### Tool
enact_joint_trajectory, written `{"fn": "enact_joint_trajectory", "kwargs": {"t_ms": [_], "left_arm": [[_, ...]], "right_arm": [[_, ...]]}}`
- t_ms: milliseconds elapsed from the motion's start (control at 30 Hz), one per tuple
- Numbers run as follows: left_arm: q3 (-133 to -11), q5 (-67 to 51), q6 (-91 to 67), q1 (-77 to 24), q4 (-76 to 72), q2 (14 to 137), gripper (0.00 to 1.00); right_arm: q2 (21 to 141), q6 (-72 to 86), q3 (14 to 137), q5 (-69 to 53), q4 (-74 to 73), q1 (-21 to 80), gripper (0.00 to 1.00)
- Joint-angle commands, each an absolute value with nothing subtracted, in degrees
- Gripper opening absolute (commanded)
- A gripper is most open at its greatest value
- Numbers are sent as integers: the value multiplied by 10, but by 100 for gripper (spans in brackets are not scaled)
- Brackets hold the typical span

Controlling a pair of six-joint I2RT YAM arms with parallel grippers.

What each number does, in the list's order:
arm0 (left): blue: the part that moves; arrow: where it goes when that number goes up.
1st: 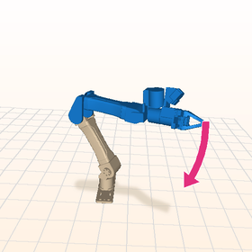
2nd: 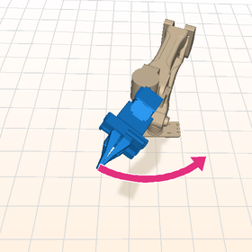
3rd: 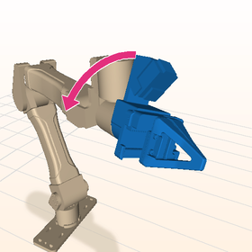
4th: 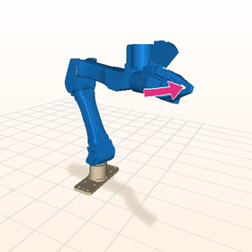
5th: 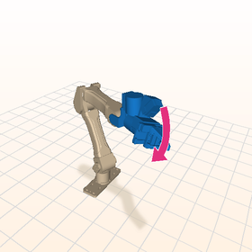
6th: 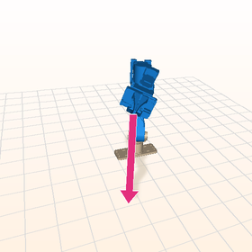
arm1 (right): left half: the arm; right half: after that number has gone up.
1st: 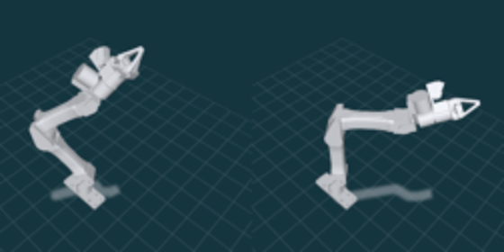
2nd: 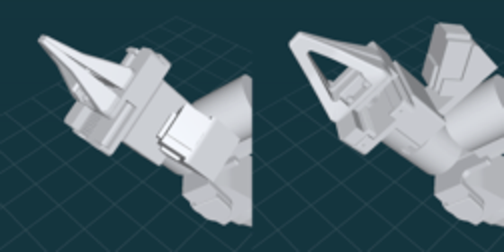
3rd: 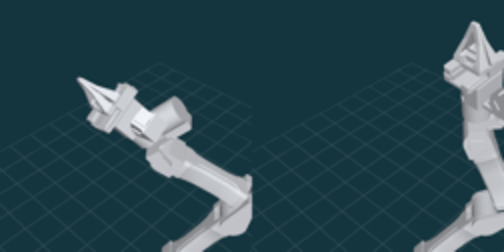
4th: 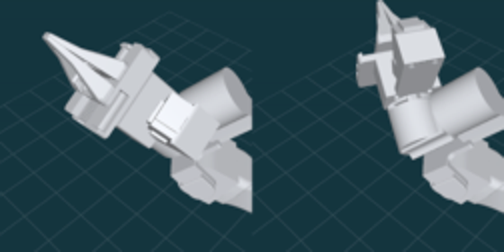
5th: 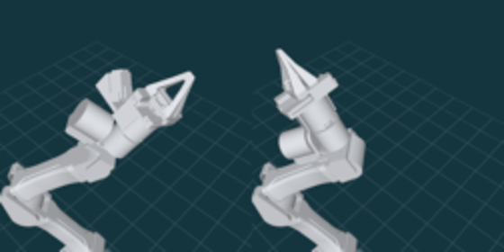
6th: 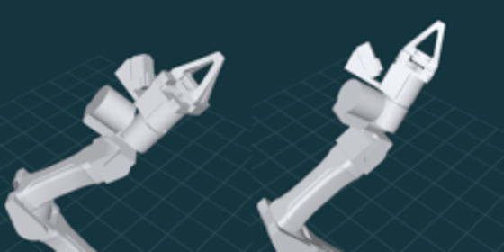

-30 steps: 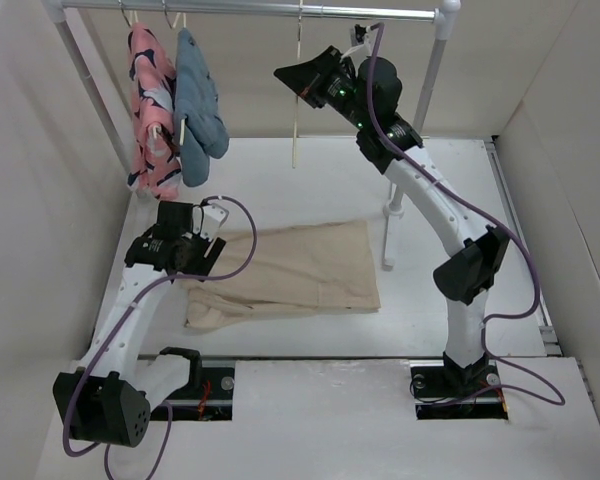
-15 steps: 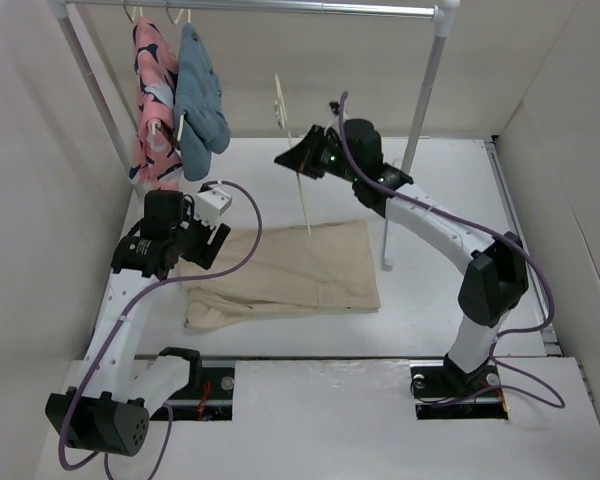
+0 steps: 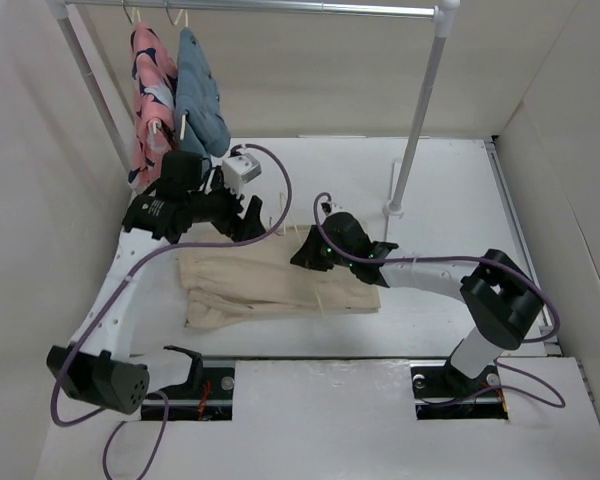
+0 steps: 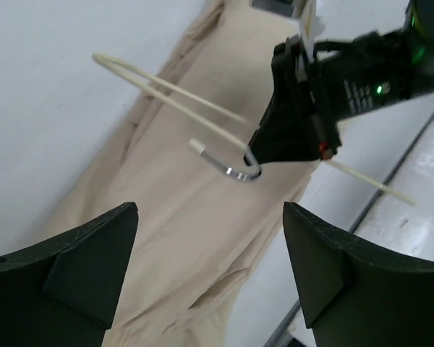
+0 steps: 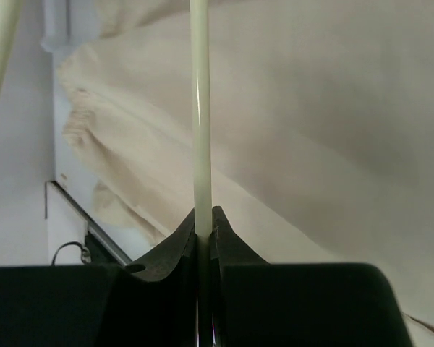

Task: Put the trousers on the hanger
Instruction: Pick up the hanger from the clothesline.

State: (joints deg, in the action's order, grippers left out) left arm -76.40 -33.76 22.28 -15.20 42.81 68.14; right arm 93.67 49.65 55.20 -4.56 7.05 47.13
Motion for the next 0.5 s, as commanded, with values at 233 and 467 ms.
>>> {"fn": "enact_joint_trajectory", "kwargs": {"t_ms": [233, 467], "left_arm": [[-789, -411, 82, -177, 403, 858, 77], [-810, -430, 48, -177, 385, 899, 57]], "right_arm": [[931, 547, 507, 60, 183, 499, 0], [942, 547, 496, 65, 190, 504, 0]]}}
